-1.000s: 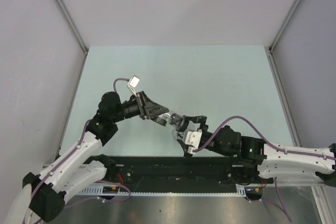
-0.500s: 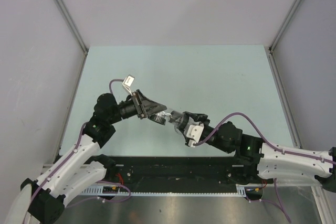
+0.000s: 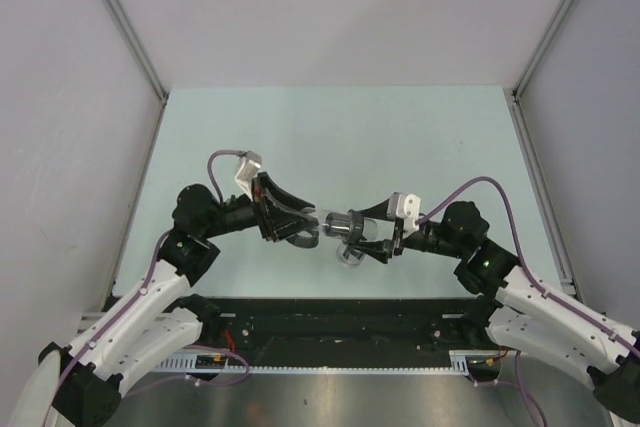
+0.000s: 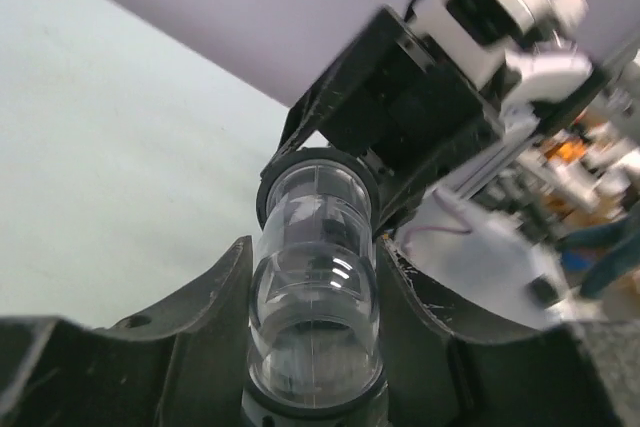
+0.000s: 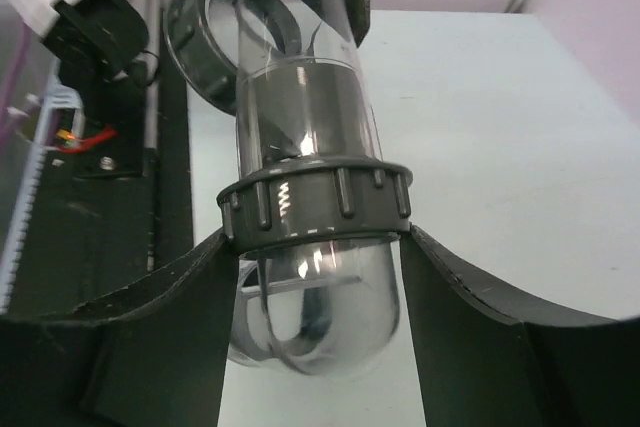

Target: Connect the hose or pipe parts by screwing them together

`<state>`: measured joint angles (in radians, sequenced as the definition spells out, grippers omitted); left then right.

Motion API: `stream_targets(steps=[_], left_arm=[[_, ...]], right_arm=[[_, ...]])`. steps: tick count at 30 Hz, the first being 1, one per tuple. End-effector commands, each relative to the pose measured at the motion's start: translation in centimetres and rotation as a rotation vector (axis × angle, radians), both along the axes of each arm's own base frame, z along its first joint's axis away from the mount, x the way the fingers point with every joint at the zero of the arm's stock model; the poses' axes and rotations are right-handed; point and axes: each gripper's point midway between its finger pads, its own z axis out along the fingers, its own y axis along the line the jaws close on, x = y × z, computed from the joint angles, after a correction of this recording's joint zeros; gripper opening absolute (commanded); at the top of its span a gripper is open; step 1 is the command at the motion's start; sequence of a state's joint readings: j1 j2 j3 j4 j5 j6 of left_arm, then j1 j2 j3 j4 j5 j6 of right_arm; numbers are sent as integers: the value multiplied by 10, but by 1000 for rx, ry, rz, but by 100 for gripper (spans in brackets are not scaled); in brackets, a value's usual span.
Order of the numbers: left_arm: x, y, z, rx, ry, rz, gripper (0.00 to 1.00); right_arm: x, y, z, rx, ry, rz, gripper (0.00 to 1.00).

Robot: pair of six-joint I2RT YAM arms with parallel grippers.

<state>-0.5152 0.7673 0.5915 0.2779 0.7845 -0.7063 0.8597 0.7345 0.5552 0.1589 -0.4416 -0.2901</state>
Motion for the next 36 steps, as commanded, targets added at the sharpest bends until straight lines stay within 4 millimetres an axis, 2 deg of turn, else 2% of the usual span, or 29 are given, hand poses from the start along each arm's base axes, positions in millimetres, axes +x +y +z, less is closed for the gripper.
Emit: stream_targets(steps=[1, 6, 9, 13, 14, 15, 16, 18, 21, 23, 24, 25, 28, 30, 36], left_arm=[[-23, 1, -5, 75, -490, -145, 6], [-30, 2, -27, 118, -755, -217, 1], [-23, 3, -29, 136, -841, -191, 0], [-15, 2, -25, 154, -895, -156, 0], [-10, 3, -19, 158, -874, -123, 5], [4, 5, -14, 177, -848, -43, 28], [9, 6, -11, 182, -823, -9, 41], [25, 10, -3, 190, -718, 87, 61], [28, 11, -1, 207, -567, 88, 71], [22, 10, -4, 229, -494, 37, 76], [21, 11, -5, 229, -470, 29, 83], [19, 13, -4, 220, -450, 15, 86], [13, 15, 3, 186, -382, -12, 86], [1, 12, 5, 165, -369, -84, 87], [-15, 9, -1, 156, -401, -189, 88]], right_arm=[[-15, -3, 59, 194, 130, 155, 17], [-20, -2, 57, 192, 234, 232, 12], [-30, 1, 53, 178, 286, 305, 10], [-26, 1, 46, 161, 338, 310, 6], [-25, 0, 45, 156, 323, 302, 5], [-23, -2, 40, 142, 331, 290, 4], [-18, -3, 39, 140, 321, 264, 2], [-16, -7, 37, 127, 283, 236, 0], [-7, -14, 40, 135, 288, 192, 0], [-6, -17, 45, 138, 310, 203, 0], [-8, -17, 46, 137, 335, 213, 0], [-11, -17, 45, 129, 343, 230, 0], [-15, -19, 44, 118, 337, 231, 0], [-14, -20, 44, 112, 354, 225, 0], [-19, -16, 46, 118, 433, 262, 0]])
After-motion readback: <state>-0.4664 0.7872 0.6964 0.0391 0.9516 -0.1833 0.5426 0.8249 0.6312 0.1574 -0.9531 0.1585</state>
